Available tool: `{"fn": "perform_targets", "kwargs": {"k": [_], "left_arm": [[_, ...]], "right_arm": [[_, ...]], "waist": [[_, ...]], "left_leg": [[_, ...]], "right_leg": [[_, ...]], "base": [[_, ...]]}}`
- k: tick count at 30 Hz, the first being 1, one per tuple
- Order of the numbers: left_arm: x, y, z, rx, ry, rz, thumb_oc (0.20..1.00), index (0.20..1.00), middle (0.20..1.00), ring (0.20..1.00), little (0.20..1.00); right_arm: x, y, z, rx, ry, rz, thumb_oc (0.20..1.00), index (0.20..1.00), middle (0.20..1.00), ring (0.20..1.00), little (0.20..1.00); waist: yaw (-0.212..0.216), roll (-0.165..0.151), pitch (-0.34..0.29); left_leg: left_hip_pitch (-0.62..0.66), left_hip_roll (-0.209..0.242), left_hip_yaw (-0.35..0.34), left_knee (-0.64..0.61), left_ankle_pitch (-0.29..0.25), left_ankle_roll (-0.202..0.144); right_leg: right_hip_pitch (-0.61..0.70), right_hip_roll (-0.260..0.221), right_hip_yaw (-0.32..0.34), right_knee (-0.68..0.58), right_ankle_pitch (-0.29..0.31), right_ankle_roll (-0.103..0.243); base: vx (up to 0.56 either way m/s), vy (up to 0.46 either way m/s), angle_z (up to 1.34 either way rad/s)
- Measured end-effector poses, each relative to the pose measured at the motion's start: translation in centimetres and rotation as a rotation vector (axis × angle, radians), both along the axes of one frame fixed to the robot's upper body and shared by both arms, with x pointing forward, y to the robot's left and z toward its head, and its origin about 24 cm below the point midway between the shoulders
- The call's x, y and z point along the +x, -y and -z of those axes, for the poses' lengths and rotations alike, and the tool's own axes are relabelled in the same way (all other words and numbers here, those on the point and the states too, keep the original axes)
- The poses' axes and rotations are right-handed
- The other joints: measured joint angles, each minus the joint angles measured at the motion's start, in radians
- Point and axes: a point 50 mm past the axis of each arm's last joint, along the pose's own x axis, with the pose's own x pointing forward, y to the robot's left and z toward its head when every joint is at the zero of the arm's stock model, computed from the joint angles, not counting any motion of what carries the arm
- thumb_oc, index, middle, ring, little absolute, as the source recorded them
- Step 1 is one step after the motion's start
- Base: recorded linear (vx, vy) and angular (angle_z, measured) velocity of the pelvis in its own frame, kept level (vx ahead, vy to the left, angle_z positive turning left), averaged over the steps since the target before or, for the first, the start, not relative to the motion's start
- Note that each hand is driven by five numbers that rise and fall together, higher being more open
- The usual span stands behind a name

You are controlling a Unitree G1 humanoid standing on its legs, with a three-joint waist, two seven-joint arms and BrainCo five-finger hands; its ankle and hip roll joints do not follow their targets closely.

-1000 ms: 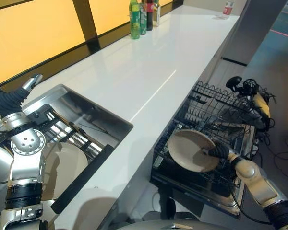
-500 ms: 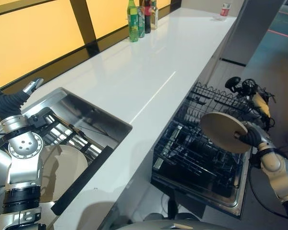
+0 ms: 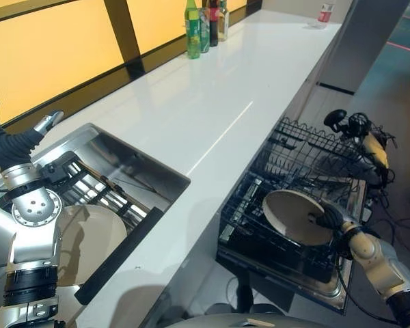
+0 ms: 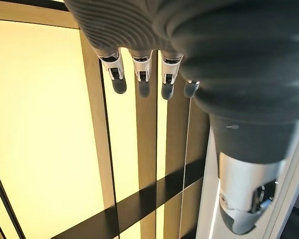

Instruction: Pick up plates and place into dishwasher.

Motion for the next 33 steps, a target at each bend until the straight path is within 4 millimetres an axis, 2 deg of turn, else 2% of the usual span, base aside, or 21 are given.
{"fn": "perform_targets", "kwargs": {"k": [12,16,21,25,33], "left_arm": [[0.6,1.1,0.9,-0.007,-0.037,0.032,1.000,1.000,1.000,1.000,1.000],[0.9,1.4,1.1,-0.013,-0.053,0.036,1.000,1.000,1.000,1.000,1.000],[1.1,1.5,0.9,-0.021,-0.050,0.028,1.000,1.000,1.000,1.000,1.000],[1.5,1.8,0.7,-0.020,-0.051,0.040,1.000,1.000,1.000,1.000,1.000],[1.8,2.2,0.7,-0.016,-0.059,0.055,1.000,1.000,1.000,1.000,1.000]], "right_arm": [[1.1,-2.2,1.2,-0.190,-0.084,-0.190,0.200,0.200,0.200,0.200,0.200],[1.1,-1.8,2.4,-0.227,-0.138,-0.183,0.200,0.200,0.200,0.200,0.200],[0.7,-1.3,3.7,-0.256,-0.204,-0.160,0.200,0.200,0.200,0.200,0.200],[0.8,-1.5,4.2,-0.253,-0.222,-0.152,0.200,0.200,0.200,0.200,0.200],[1.0,-2.4,4.9,-0.221,-0.193,-0.109,0.200,0.200,0.200,0.200,0.200]], "waist": [[0.005,0.024,0.018],[0.009,0.026,0.019],[0.032,0.025,0.021],[0.052,0.023,0.020],[0.052,0.010,0.020]], "left_leg": [[-0.016,0.000,-0.012,0.002,0.000,0.000],[-0.029,0.002,-0.030,0.004,0.001,-0.002],[-0.035,0.003,-0.049,0.004,0.001,-0.002],[-0.030,0.005,-0.057,0.000,0.002,-0.004],[-0.029,0.005,-0.072,-0.001,0.002,-0.004]], "right_leg": [[-0.010,-0.001,-0.008,0.000,-0.005,0.000],[-0.010,-0.002,-0.029,0.000,-0.010,0.000],[-0.008,-0.002,-0.043,0.000,-0.014,0.001],[0.002,-0.002,-0.054,0.000,-0.020,0.001],[0.010,-0.004,-0.060,0.000,-0.024,0.003]], "base": [[0.00,0.002,0.01],[0.01,0.000,0.14],[-0.01,-0.012,0.10],[0.01,-0.001,0.08],[-0.01,0.004,0.05]]}}
